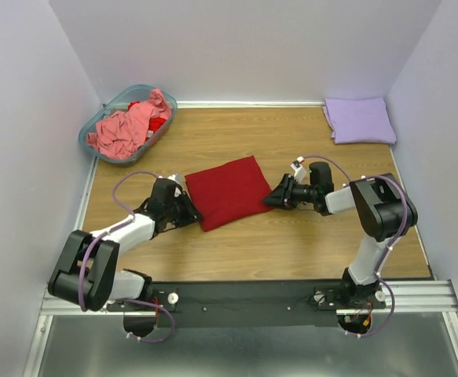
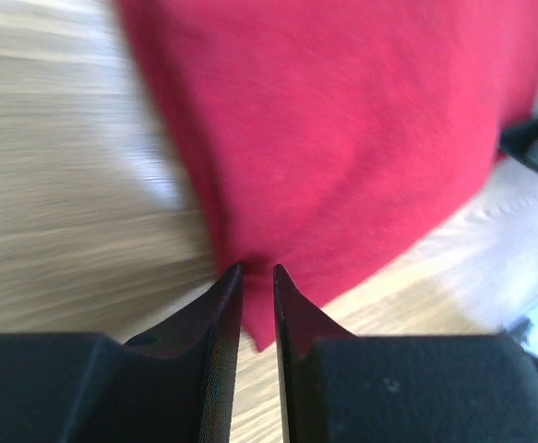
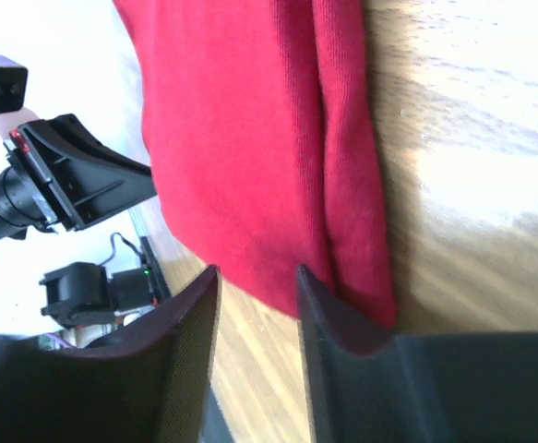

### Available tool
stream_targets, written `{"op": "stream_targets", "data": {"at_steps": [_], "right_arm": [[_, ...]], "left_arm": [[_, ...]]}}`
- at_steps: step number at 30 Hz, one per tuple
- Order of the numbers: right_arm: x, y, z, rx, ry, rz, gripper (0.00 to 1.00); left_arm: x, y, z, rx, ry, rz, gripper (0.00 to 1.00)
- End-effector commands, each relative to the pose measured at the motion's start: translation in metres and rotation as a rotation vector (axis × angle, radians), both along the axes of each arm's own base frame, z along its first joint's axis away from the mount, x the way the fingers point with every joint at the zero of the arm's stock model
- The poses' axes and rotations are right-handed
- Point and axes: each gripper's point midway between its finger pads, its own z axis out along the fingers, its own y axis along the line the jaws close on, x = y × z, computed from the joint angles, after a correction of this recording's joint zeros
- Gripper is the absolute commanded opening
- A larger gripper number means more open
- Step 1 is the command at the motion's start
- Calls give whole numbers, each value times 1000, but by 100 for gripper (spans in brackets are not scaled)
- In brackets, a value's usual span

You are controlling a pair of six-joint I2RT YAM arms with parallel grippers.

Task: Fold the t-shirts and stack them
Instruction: Fold the tshirt

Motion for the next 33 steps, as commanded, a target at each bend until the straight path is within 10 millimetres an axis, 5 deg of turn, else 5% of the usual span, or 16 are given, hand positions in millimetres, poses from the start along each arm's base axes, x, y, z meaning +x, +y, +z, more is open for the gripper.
{"op": "stream_targets", "data": {"at_steps": [1, 6, 11, 13, 18, 19, 26, 28, 33], "right_arm": [[3, -2, 26, 41, -76, 4, 50], [6, 32, 81, 121, -173, 93, 60], [-4, 105, 124, 210, -229, 198, 68], [-5, 131, 126, 244, -201, 217, 71], [-1, 168, 93, 230, -137, 209, 73], [-5, 174, 69, 210, -76, 208, 73], [-6, 164, -19, 113, 66, 119, 73], [-9, 165, -19, 116, 73, 128, 72], [3, 166, 37, 158, -59, 134, 73]], "left_arm": [[4, 32, 8, 143, -16, 84, 28], [22, 45, 62, 196, -191, 119, 45], [38, 65, 112, 276, -354, 178, 65], [41, 74, 129, 310, -417, 204, 71], [42, 90, 154, 360, -525, 257, 78], [41, 92, 156, 357, -552, 262, 78], [43, 86, 154, 345, -566, 234, 78], [45, 85, 153, 348, -563, 227, 78], [45, 77, 154, 326, -580, 180, 78]]}}
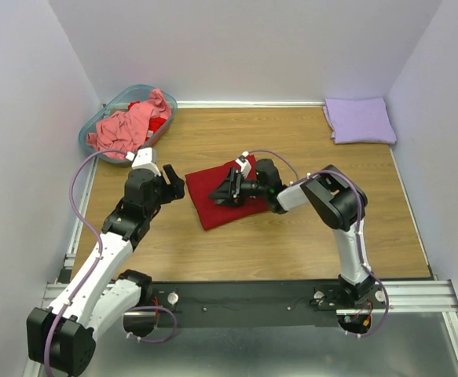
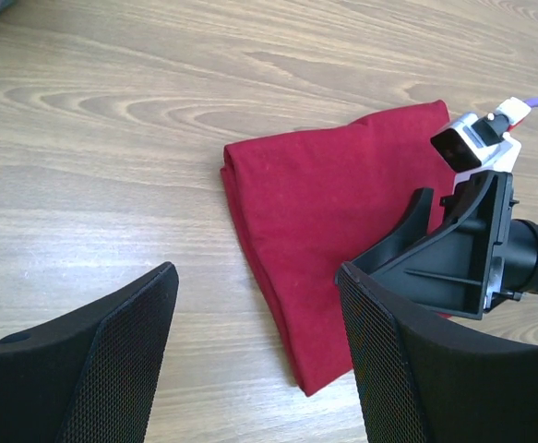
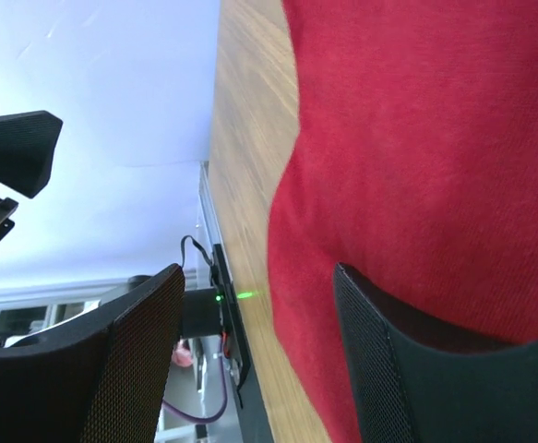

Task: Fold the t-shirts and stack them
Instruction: Fold the tshirt, then neatly place the folded tshirt to the corner

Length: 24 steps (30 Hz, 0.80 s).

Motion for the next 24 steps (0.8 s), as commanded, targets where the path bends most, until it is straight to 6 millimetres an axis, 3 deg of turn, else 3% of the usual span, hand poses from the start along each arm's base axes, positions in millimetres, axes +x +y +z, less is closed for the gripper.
{"op": "stream_targets", "data": {"at_steps": [1, 3, 6, 7, 8, 10, 11, 12, 13, 15, 16, 17, 18, 19, 20, 21, 24], "right_arm": [[16, -11, 16, -38, -87, -65, 73], [24, -21, 36, -45, -122, -87, 73], [46, -56, 32, -149, -129, -155, 73], [60, -76, 41, -182, -189, -193, 73], [62, -94, 26, -277, -145, -233, 73], [79, -133, 31, -384, -214, -304, 74], [75, -152, 23, -451, -180, -328, 74], [81, -172, 19, -514, -185, -384, 74], [89, -197, 27, -553, -210, -438, 74], [85, -238, 14, -692, -163, -515, 74], [87, -258, 13, -746, -173, -547, 76], [82, -272, 14, -793, -158, -570, 77], [81, -289, 11, -851, -151, -612, 78], [81, -305, 11, -879, -136, -649, 80], [75, -315, 7, -902, -107, -662, 81], [71, -324, 8, -912, -94, -688, 81], [66, -342, 8, -905, -48, -745, 84]], "left_arm": [[4, -5, 7, 8, -44, -40, 78], [5, -12, 6, 0, -42, -69, 78], [6, -24, 9, 8, -43, -101, 78], [8, -30, 9, 16, -31, -113, 78], [6, -41, 10, 28, -31, -135, 78], [9, -60, 8, 56, -13, -168, 77], [9, -68, 6, 76, -3, -182, 77], [5, -87, -7, 118, 33, -221, 75], [8, -97, -2, 128, 34, -235, 75], [8, -116, -8, 177, 49, -267, 73], [7, -139, -15, 211, 68, -313, 73], [8, -147, -20, 245, 76, -321, 72], [9, -157, -37, 300, 113, -345, 71], [6, -179, -31, 315, 100, -387, 70], [8, -187, -34, 343, 106, -395, 68], [7, -198, -53, 397, 139, -422, 67], [5, -231, -55, 477, 125, -473, 62]]}}
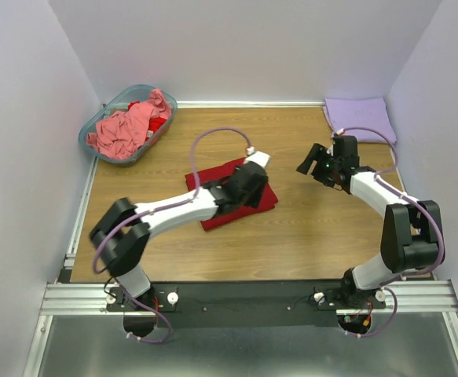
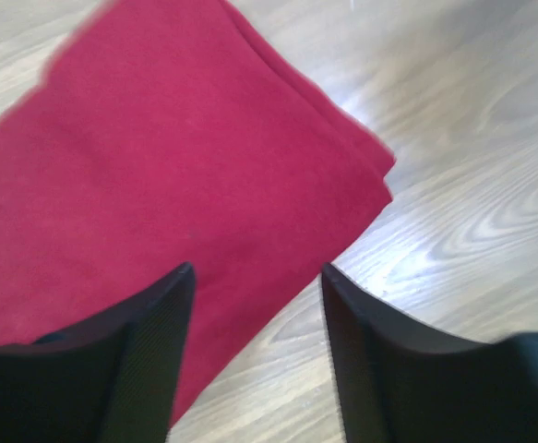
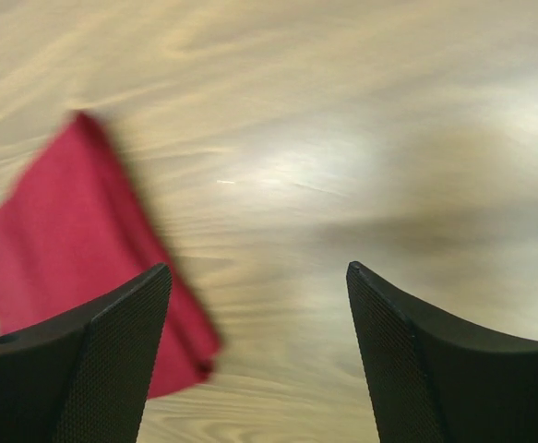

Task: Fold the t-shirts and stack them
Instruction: Neatly place the folded tshirt to the corner

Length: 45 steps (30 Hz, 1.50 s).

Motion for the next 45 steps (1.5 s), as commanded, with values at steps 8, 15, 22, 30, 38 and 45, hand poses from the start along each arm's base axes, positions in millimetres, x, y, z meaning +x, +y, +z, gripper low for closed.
{"op": "stream_targets", "data": {"at_steps": [8, 15, 22, 30, 38, 45], "right_arm": [[-32, -35, -25, -77, 126, -74, 84], [-32, -32, -25, -68, 126, -53, 84], [-33, -26, -25, -54, 126, -17, 84], [-35, -8, -25, 14, 127, 79, 84], [-40, 36, -26, 247, 142, 234, 84], [-50, 82, -36, 413, 209, 344, 84]], "left_arm": [[-1, -60, -45, 306, -54, -138, 58], [-5, -75, -74, 329, -17, -209, 57], [-3, -82, -92, 348, -10, -229, 56], [-1, -83, -104, 362, -2, -223, 34], [-8, -77, -85, 312, -17, -221, 0], [-11, -76, -64, 248, -39, -216, 0]]}}
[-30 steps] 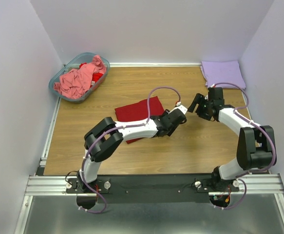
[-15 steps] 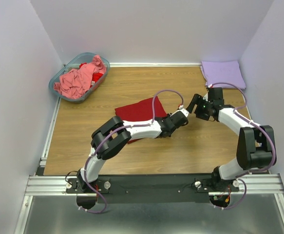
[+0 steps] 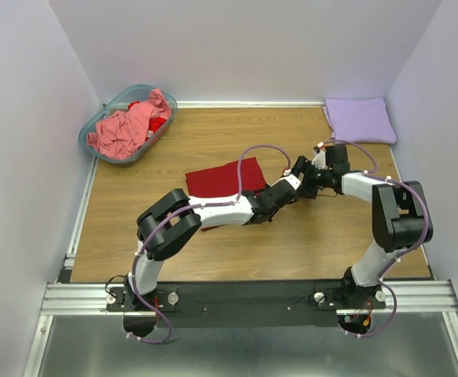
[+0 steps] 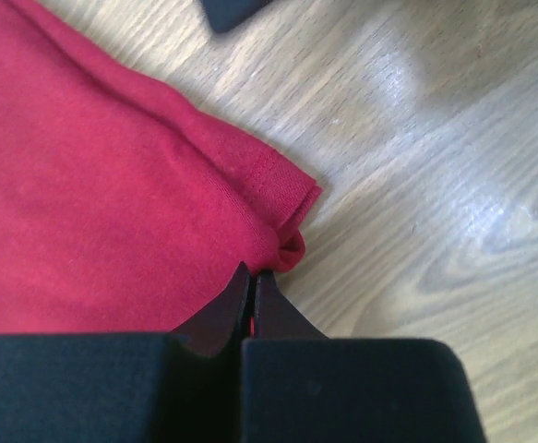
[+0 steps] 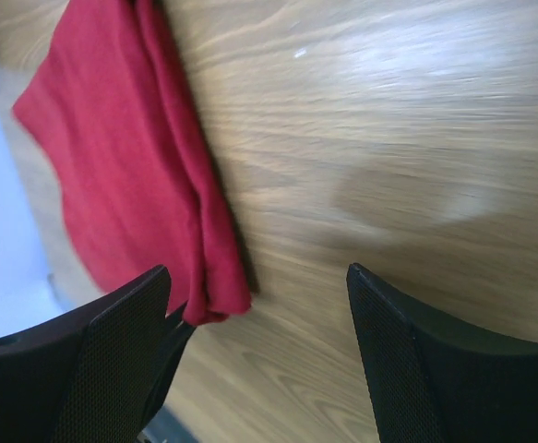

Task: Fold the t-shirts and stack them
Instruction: Neatly place the folded tshirt to the corner

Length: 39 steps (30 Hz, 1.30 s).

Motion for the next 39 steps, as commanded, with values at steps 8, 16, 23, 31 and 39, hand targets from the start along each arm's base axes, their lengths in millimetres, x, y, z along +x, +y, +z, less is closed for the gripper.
{"op": "stream_targets", "data": {"at_steps": [8, 16, 23, 31, 39], "right_arm": [[-31, 96, -20, 156, 98, 229, 82], [-37, 132, -31, 142, 111, 306, 70], [-36, 131, -33, 116, 84, 318, 16], [-22, 123, -29, 66, 18, 304, 0], [13, 84, -30, -126, -67, 307, 0]], "left_arm": [[-2, -6, 41, -130, -36, 15, 0], [-3, -8, 53, -172, -49, 20, 0], [-5, -7, 57, -196, -45, 25, 2], [-8, -1, 78, -236, -53, 51, 31], [4, 34, 147, -297, -106, 77, 57]]}}
